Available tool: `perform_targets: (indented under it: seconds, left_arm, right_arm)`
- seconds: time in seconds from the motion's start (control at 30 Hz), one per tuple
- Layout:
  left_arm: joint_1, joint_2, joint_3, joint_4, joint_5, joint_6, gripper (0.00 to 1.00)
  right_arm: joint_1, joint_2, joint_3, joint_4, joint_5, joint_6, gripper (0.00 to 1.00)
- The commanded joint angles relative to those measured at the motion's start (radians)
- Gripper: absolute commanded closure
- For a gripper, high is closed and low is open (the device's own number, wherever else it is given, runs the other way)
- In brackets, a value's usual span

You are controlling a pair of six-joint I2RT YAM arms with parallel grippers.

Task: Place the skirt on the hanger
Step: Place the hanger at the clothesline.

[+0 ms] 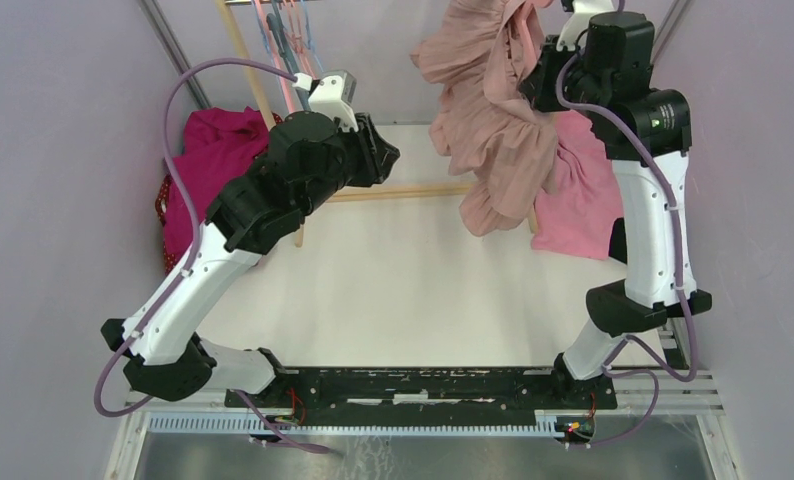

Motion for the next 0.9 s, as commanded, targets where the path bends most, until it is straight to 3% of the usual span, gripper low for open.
perform_targets:
  seconds: [0.0, 0.17, 0.37, 0.87]
  left_arm:
    - [-0.004, 0.023, 0.064, 0.013, 0.007, 0.006, 0.61]
    - [-0.004, 0.044, 0.095, -0.004, 0.000, 0.013, 0.61]
    - [-0.004, 0.058, 0.098, -0.006, -0.003, 0.015, 0.61]
    - [-0.004, 0.070, 0.100, -0.005, -0.010, 0.023, 0.62]
  right_arm:
    - [-0.031, 0.022, 0.101, 0.139, -0.041, 0.020, 0.99]
    - [-0.062, 0.055, 0.122, 0.145, -0.082, 0.039, 0.99]
    - [-0.078, 0.028, -0.008, 0.207, -0.117, 0.048, 0.99]
    - [-0.125, 0.119, 0.059, 0.150, -0.194, 0.071, 0.99]
